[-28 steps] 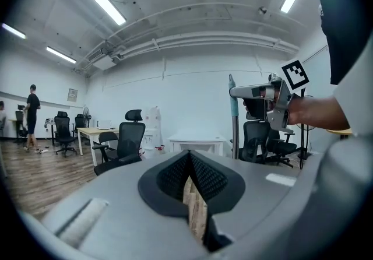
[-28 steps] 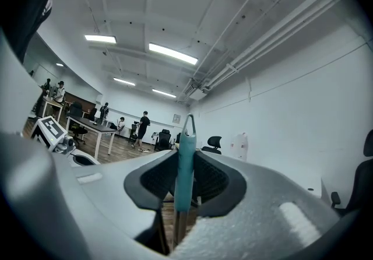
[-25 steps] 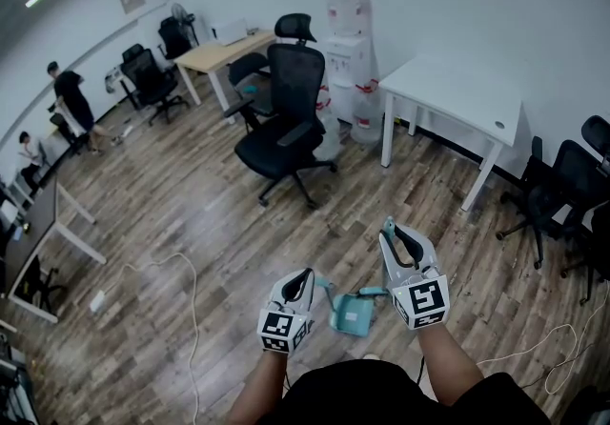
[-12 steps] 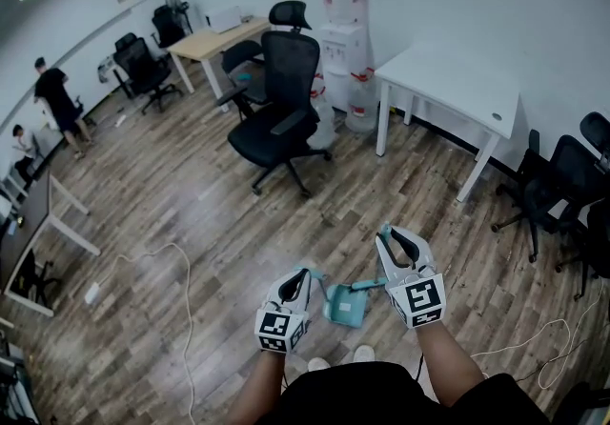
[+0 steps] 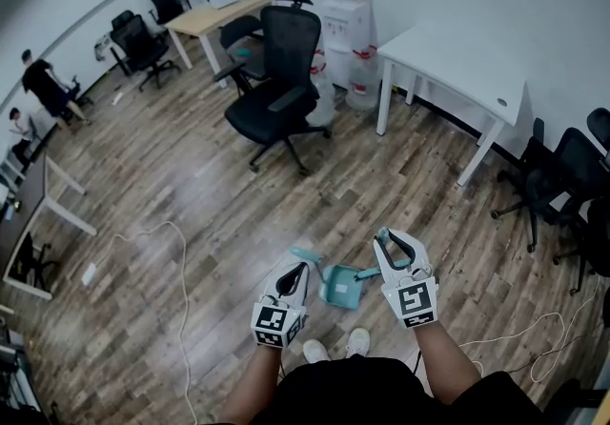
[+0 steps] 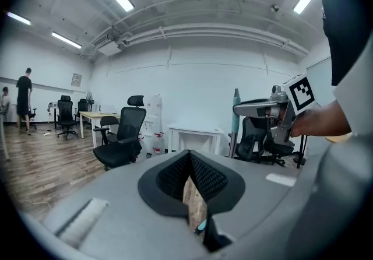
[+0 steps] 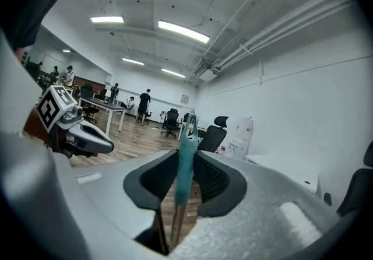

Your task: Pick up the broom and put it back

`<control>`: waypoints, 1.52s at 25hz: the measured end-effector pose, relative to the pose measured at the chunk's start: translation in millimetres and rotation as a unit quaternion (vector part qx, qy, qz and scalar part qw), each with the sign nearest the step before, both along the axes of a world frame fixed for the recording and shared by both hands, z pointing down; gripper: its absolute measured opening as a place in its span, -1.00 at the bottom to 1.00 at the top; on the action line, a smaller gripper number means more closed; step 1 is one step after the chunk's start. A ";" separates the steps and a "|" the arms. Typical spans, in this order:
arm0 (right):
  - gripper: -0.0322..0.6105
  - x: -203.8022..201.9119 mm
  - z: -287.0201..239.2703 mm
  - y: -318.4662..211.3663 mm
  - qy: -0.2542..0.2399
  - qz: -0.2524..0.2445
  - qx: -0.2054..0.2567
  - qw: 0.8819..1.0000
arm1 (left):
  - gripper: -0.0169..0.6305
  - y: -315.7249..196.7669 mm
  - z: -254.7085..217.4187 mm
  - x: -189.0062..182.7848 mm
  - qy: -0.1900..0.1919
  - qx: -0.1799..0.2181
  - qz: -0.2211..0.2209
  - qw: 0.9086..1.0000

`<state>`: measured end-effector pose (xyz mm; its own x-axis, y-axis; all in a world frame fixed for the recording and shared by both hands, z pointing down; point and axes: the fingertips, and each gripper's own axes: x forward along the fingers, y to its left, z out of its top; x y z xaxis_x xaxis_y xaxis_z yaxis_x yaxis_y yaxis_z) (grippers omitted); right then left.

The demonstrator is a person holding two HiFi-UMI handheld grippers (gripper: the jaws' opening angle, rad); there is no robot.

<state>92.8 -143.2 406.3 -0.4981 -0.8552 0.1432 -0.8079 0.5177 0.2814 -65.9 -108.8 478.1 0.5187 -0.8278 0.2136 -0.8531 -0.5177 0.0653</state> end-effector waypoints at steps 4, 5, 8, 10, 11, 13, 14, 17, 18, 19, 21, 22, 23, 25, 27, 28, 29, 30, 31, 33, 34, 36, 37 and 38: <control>-0.60 4.8 25.7 5.8 0.012 0.004 -0.025 1.000 | -0.89 5.1 9.3 -3.8 -0.005 -0.013 -0.006 1.000; -0.60 6.4 32.5 7.7 0.014 0.006 -0.032 0.999 | -0.89 7.1 13.1 -3.9 -0.003 -0.014 -0.005 1.000; -0.60 10.6 52.0 13.4 0.021 0.005 -0.053 0.998 | -0.89 15.0 22.4 -3.7 -0.004 -0.021 -0.004 1.000; -0.60 11.8 63.4 15.0 0.024 0.002 -0.064 0.998 | -0.89 17.9 24.8 -4.5 -0.008 -0.028 -0.008 1.000; -0.60 12.3 68.5 15.1 0.026 0.001 -0.068 0.997 | -0.89 18.3 26.3 -4.8 -0.010 -0.030 -0.009 0.999; -0.60 13.8 78.8 16.0 0.030 -0.001 -0.078 0.996 | -0.89 19.0 34.3 -5.1 -0.012 -0.028 -0.008 0.999; -0.60 14.5 84.4 17.2 0.033 -0.003 -0.084 0.996 | -0.89 20.0 38.4 -5.2 -0.015 -0.029 -0.007 0.999; -0.59 15.8 105.0 23.2 0.042 -0.007 -0.108 0.993 | -0.89 25.2 46.9 -4.1 -0.016 -0.043 -0.005 0.999; -0.59 16.6 112.9 25.2 0.049 -0.008 -0.117 0.992 | -0.89 26.7 49.3 -3.1 -0.014 -0.050 -0.004 0.999; -0.59 17.2 120.7 27.2 0.056 -0.009 -0.125 0.991 | -0.89 27.5 52.1 -2.3 -0.014 -0.053 -0.003 0.998; -0.59 18.3 134.4 30.9 0.072 -0.012 -0.138 0.988 | -0.89 27.9 57.9 -1.7 -0.018 -0.055 0.000 0.998; -0.59 19.1 140.8 32.5 0.079 -0.012 -0.145 0.986 | -0.89 27.8 60.3 -1.7 -0.020 -0.057 0.000 0.998; -0.59 19.6 146.9 33.7 0.085 -0.011 -0.151 0.985 | -0.89 27.7 62.4 -1.7 -0.020 -0.061 0.000 0.998; -0.59 19.2 158.1 35.3 0.095 -0.013 -0.159 0.983 | -0.89 27.9 66.8 -0.1 -0.023 -0.070 0.000 0.997; -0.59 18.6 170.7 36.5 0.109 -0.016 -0.166 0.980 | -0.89 29.2 73.7 4.6 -0.028 -0.078 0.007 0.996; -0.59 18.0 177.3 37.1 0.116 -0.018 -0.170 0.978 | -0.89 30.1 77.9 7.3 -0.031 -0.081 0.012 0.996; -0.59 17.5 184.1 38.0 0.124 -0.021 -0.174 0.977 | -0.89 30.9 81.4 9.8 -0.033 -0.083 0.015 0.996; -0.59 17.3 191.0 39.1 0.131 -0.023 -0.179 0.975 | -0.89 31.8 84.2 12.0 -0.033 -0.086 0.017 0.996; -0.59 17.6 197.8 40.1 0.138 -0.024 -0.184 0.973 | -0.89 32.6 86.4 13.8 -0.033 -0.088 0.018 0.995; -0.59 19.5 209.3 41.1 0.148 -0.020 -0.197 0.969 | -0.89 34.1 89.6 16.6 -0.033 -0.092 0.023 0.995; -0.59 20.8 213.9 40.9 0.151 -0.015 -0.202 0.967 | -0.89 34.9 90.9 17.4 -0.034 -0.094 0.027 0.995; -0.59 22.9 221.4 39.3 0.159 -0.008 -0.212 0.964 | -0.89 35.3 93.0 17.0 -0.038 -0.096 0.031 0.994; -0.59 23.6 225.2 38.2 0.162 -0.007 -0.217 0.963 | -0.89 34.8 94.2 15.8 -0.039 -0.097 0.030 0.994; -0.59 24.1 229.5 37.6 0.166 -0.006 -0.221 0.961 | -0.89 34.3 95.6 14.3 -0.039 -0.100 0.028 0.994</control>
